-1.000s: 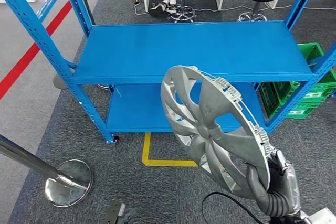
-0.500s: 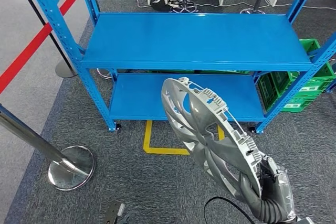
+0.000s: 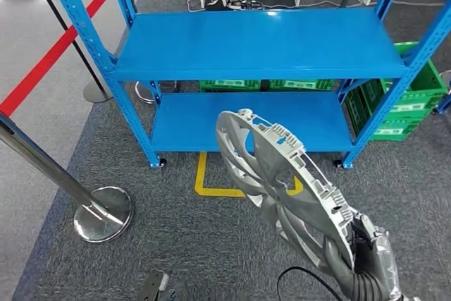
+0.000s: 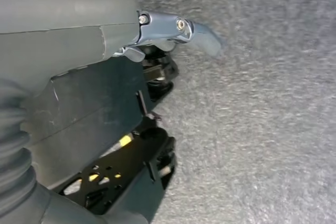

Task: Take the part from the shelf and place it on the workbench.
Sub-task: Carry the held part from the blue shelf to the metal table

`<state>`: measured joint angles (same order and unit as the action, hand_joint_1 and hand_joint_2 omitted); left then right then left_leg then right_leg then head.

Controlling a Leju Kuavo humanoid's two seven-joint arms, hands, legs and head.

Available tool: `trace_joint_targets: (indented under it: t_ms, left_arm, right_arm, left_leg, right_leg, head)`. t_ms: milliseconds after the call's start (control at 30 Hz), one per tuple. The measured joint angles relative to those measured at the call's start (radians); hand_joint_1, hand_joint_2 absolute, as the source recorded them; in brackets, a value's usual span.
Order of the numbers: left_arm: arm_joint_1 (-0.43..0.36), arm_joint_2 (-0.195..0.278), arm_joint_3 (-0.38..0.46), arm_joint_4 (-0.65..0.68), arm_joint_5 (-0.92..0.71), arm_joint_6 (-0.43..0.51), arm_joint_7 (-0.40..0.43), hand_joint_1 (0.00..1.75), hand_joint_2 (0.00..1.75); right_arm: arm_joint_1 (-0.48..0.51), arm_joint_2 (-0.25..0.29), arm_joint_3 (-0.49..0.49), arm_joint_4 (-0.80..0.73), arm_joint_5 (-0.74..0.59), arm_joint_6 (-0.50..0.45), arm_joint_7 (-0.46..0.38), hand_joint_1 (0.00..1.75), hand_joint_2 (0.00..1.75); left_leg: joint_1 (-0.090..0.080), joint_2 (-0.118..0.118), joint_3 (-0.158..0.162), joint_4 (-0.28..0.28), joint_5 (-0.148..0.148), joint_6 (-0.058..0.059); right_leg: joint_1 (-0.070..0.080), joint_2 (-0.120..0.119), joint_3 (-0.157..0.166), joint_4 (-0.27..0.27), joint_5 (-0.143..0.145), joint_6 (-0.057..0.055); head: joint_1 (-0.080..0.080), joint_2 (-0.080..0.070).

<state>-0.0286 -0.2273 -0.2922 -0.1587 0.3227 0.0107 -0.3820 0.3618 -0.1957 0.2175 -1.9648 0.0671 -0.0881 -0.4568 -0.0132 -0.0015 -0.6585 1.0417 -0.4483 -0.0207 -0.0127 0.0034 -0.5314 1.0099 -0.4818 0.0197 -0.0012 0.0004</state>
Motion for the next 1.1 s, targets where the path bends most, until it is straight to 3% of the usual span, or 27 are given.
trace_joint_targets:
  t_ms: [67,100,133,167,200,267,333,367,433,467,533,567,600,633,667,700,733,767,833,867,933,967,1033,1100]
  left_arm:
    - [-0.001,0.0,0.0,0.0,0.0,0.0,0.0,0.0,1.75]
    - [-0.001,0.0,0.0,0.0,0.0,0.0,0.0,0.0,1.75]
    - [-0.001,0.0,0.0,0.0,0.001,0.0,0.0,0.0,1.75]
    - [-0.002,0.0,0.0,0.0,0.002,0.001,0.001,0.0,1.75]
    - [-0.002,0.0,0.0,0.0,0.005,0.002,0.001,0.0,1.75]
    - [-0.005,-0.001,0.0,0.0,0.011,0.009,0.002,0.0,1.75]
    - [-0.006,-0.004,0.0,-0.001,0.013,0.02,-0.003,0.0,1.75]
    - [-0.006,-0.005,0.0,-0.001,0.013,0.026,-0.007,0.0,1.75]
    - [-0.004,-0.007,0.0,-0.001,0.016,0.035,-0.013,0.0,1.75]
    - [-0.004,-0.008,0.001,-0.001,0.017,0.038,-0.013,0.0,1.75]
    - [-0.004,-0.008,0.002,-0.001,0.023,0.043,-0.007,0.0,1.75]
    - [-0.004,-0.008,0.002,-0.001,0.024,0.048,0.002,0.0,1.75]
    - [-0.004,-0.008,0.002,-0.001,0.023,0.056,0.013,0.0,1.75]
    - [-0.004,-0.008,0.001,0.0,0.02,0.064,0.023,0.0,1.75]
    - [-0.004,-0.008,0.001,0.0,0.017,0.074,0.03,0.0,1.75]
    - [-0.004,-0.007,0.0,0.0,0.015,0.081,0.032,0.0,1.75]
    - [-0.004,-0.007,0.0,0.0,0.015,0.088,0.036,0.0,1.75]
    - [-0.003,-0.007,0.0,-0.001,0.015,0.093,0.041,0.0,1.75]
    - [-0.002,-0.007,0.0,-0.001,0.014,0.097,0.055,0.0,1.75]
    - [-0.002,-0.006,-0.001,-0.001,0.013,0.097,0.061,0.0,1.75]
    - [-0.001,-0.005,-0.002,0.0,0.012,0.095,0.069,0.0,1.75]
    - [-0.001,-0.004,-0.002,-0.001,0.012,0.095,0.071,0.0,1.75]
    - [0.0,-0.003,-0.003,-0.001,0.012,0.095,0.074,0.0,1.75]
    - [0.001,-0.002,-0.004,-0.001,0.012,0.095,0.074,0.0,1.75]
  right_arm:
    - [0.001,0.0,0.0,0.0,0.0,0.0,0.0,1.75,1.75]
    - [0.001,0.0,0.0,-0.001,0.0,0.0,0.0,1.75,1.75]
    - [0.001,0.0,0.0,-0.001,0.0,0.0,0.0,1.75,1.75]
    - [0.001,0.0,0.0,-0.001,0.0,-0.001,0.0,1.75,1.75]
    - [0.001,-0.002,0.0,-0.001,-0.001,-0.003,0.0,1.75,1.75]
    - [0.011,-0.007,0.0,-0.009,-0.008,-0.012,0.0,1.75,1.75]
    - [0.033,-0.016,-0.001,-0.029,-0.035,-0.019,-0.005,1.75,1.75]
    - [0.046,-0.02,-0.002,-0.041,-0.055,-0.019,-0.011,1.75,1.75]
    - [0.071,-0.026,-0.007,-0.062,-0.106,-0.016,-0.028,1.75,1.75]
    - [0.082,-0.027,-0.012,-0.07,-0.132,-0.012,-0.036,1.75,1.75]
    - [0.093,-0.028,-0.025,-0.078,-0.172,-0.003,-0.05,1.75,1.75]
    - [0.093,-0.027,-0.034,-0.081,-0.182,0.0,-0.058,1.75,1.75]
    - [0.094,-0.027,-0.045,-0.086,-0.185,0.001,-0.065,1.75,1.75]
    - [0.097,-0.027,-0.059,-0.095,-0.185,0.0,-0.072,1.75,1.75]
    - [0.104,-0.027,-0.078,-0.11,-0.186,-0.001,-0.076,1.75,1.75]
    - [0.113,-0.027,-0.103,-0.131,-0.192,0.0,-0.076,1.75,1.75]
    - [0.125,-0.027,-0.133,-0.157,-0.202,0.005,-0.073,1.75,1.75]
    - [0.135,-0.025,-0.167,-0.183,-0.215,0.017,-0.069,1.75,1.75]
    - [0.148,-0.009,-0.241,-0.226,-0.242,0.062,-0.062,1.75,1.75]
    - [0.154,0.004,-0.277,-0.24,-0.25,0.087,-0.062,1.75,1.75]
    - [0.172,0.037,-0.341,-0.259,-0.255,0.125,-0.068,1.75,1.75]
    - [0.179,0.051,-0.365,-0.266,-0.252,0.137,-0.072,1.75,1.75]
    - [0.184,0.073,-0.4,-0.276,-0.24,0.154,-0.076,1.75,1.75]
    - [0.185,0.093,-0.423,-0.286,-0.228,0.162,-0.078,1.75,1.75]
  left_leg:
    - [0.003,0.0,-0.026,0.116,-0.106,-0.009]
    - [0.003,0.0,-0.032,0.175,-0.132,-0.01]
    - [0.003,0.0,-0.03,0.216,-0.135,-0.008]
    - [0.002,0.0,-0.015,0.227,-0.114,-0.005]
    - [0.001,0.0,0.015,0.207,-0.082,0.001]
    - [-0.005,0.0,0.119,0.081,-0.049,0.018]
    - [-0.011,-0.001,0.211,-0.055,-0.069,0.029]
    - [-0.014,-0.001,0.229,-0.091,-0.076,0.031]
    - [-0.013,0.005,0.214,-0.105,-0.061,0.038]
    - [-0.012,0.01,0.204,-0.107,-0.051,0.045]
    - [-0.008,0.023,0.183,-0.109,-0.032,0.056]
    - [-0.008,0.03,0.173,-0.109,-0.023,0.059]
    - [-0.008,0.037,0.162,-0.109,-0.014,0.06]
    - [-0.008,0.046,0.15,-0.107,-0.004,0.06]
    - [-0.008,0.055,0.136,-0.104,0.006,0.059]
    - [-0.008,0.064,0.122,-0.1,0.014,0.058]
    - [-0.008,0.073,0.108,-0.094,0.021,0.055]
    - [-0.01,0.08,0.097,-0.087,0.026,0.051]
    - [-0.014,0.096,0.086,-0.071,0.031,0.044]
    - [-0.015,0.106,0.086,-0.067,0.033,0.04]
    - [-0.014,0.12,0.085,-0.061,0.034,0.031]
    - [-0.012,0.105,0.081,-0.05,0.021,0.024]
    - [-0.006,0.052,0.052,0.024,-0.047,0.009]
    - [-0.003,0.019,0.005,0.155,-0.127,0.002]
  right_leg:
    - [0.002,-0.001,-0.028,0.002,0.023,-0.008]
    - [0.004,-0.002,-0.043,0.003,0.035,-0.009]
    - [0.006,-0.003,-0.057,0.004,0.046,-0.01]
    - [0.008,-0.004,-0.072,0.005,0.057,-0.009]
    - [0.011,-0.004,-0.087,0.006,0.069,-0.009]
    - [0.015,-0.004,-0.11,0.007,0.091,-0.007]
    - [0.017,-0.004,-0.123,0.005,0.114,-0.001]
    - [0.017,-0.004,-0.128,0.0,0.127,0.004]
    - [0.016,0.0,-0.141,-0.008,0.142,0.015]
    - [0.015,0.001,-0.15,0.0,0.125,0.021]
    - [0.012,0.002,-0.174,0.071,0.036,0.033]
    - [0.01,0.002,-0.187,0.134,-0.013,0.038]
    - [0.009,0.002,-0.197,0.202,-0.041,0.043]
    - [0.008,0.002,-0.202,0.259,-0.041,0.047]
    - [0.006,0.0,-0.197,0.294,-0.014,0.051]
    - [0.005,-0.004,-0.175,0.294,0.025,0.054]
    - [0.003,-0.018,-0.133,0.256,0.054,0.057]
    - [0.004,-0.044,-0.073,0.186,0.054,0.061]
    - [0.01,-0.086,0.032,0.036,0.002,0.052]
    - [0.014,-0.092,0.056,-0.007,-0.023,0.043]
    - [0.013,-0.071,0.049,-0.021,-0.025,0.017]
    - [0.011,-0.058,0.041,-0.021,-0.018,0.007]
    - [0.007,-0.032,0.026,-0.021,-0.001,-0.008]
    - [0.007,-0.001,0.006,-0.02,0.017,-0.014]
  head:
    - [-0.005,0.0]
    - [-0.005,0.0]
    - [-0.005,0.0]
    - [-0.005,0.0]
    - [-0.005,0.0]
    - [-0.005,0.0]
    - [-0.004,0.0]
    - [-0.004,0.0]
    - [-0.005,0.0]
    - [-0.003,0.0]
    - [0.002,0.0]
    - [0.004,0.0]
    - [0.005,0.0]
    - [0.006,0.0]
    - [0.006,0.0]
    - [0.007,0.0]
    - [0.007,0.0]
    - [0.007,0.0]
    - [0.006,0.0]
    - [0.005,0.0]
    - [0.004,0.0]
    - [0.003,0.0]
    - [0.001,0.0]
    - [0.0,0.0]
